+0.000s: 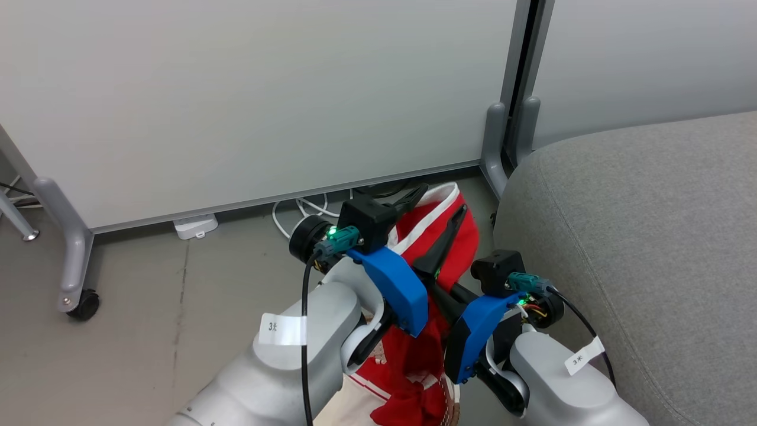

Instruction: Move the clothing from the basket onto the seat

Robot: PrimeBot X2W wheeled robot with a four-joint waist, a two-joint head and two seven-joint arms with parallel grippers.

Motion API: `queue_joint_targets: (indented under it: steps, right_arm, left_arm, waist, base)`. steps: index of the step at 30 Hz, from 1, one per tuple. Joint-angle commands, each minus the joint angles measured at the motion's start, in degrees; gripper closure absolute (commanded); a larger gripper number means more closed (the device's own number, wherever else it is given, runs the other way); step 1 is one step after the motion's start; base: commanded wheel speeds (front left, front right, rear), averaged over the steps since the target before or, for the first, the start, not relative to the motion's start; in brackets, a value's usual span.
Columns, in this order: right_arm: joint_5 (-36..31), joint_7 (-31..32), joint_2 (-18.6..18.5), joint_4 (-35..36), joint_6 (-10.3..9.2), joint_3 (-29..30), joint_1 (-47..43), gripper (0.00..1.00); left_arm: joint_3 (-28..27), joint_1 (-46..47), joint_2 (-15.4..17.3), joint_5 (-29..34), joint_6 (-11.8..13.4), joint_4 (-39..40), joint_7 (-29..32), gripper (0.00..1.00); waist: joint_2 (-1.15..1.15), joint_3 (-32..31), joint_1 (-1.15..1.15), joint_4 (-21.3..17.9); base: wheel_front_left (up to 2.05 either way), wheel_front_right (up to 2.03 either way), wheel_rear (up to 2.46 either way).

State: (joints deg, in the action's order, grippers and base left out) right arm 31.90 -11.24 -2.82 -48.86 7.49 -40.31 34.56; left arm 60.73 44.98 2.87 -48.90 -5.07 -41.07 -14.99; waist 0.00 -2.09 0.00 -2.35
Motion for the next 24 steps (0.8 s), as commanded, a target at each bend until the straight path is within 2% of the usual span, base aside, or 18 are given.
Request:
queue_joint_targets:
  steps: [1,7,15,24]
  right_arm:
    - [-0.08,-0.52,-0.13,-0.27,0.01,0.29,0.78,1.00]
    - [-0.95,-0.91,-0.12,-0.56,0.01,1.01,0.88,1.00]
    - [-2.98,-1.71,-0.13,-0.45,0.01,2.96,0.40,1.00]
    - [-4.61,-1.72,-0.12,0.70,0.01,4.31,-1.31,1.00]
  left_arm:
    - [-0.94,-1.29,0.13,0.91,0.30,0.32,-0.29,0.00]
    - [-7.52,-6.85,2.63,6.01,1.28,4.81,-0.29,0.00]
    - [-18.52,-18.44,5.93,17.57,2.94,14.95,-0.24,0.00]
    - [-30.16,-31.38,7.21,25.28,2.34,19.94,-0.24,0.00]
  waist:
    - [0.00,0.09,0.00,0.10]
    - [0.00,0.57,0.00,0.28]
    - [0.00,1.14,0.00,0.49]
    - [0.00,1.02,0.00,-0.13]
  base:
    - [0.00,0.00,0.00]
    - [0.00,0.00,0.00]
    - [0.00,0.00,0.00]
    - [0.00,0.00,0.00]
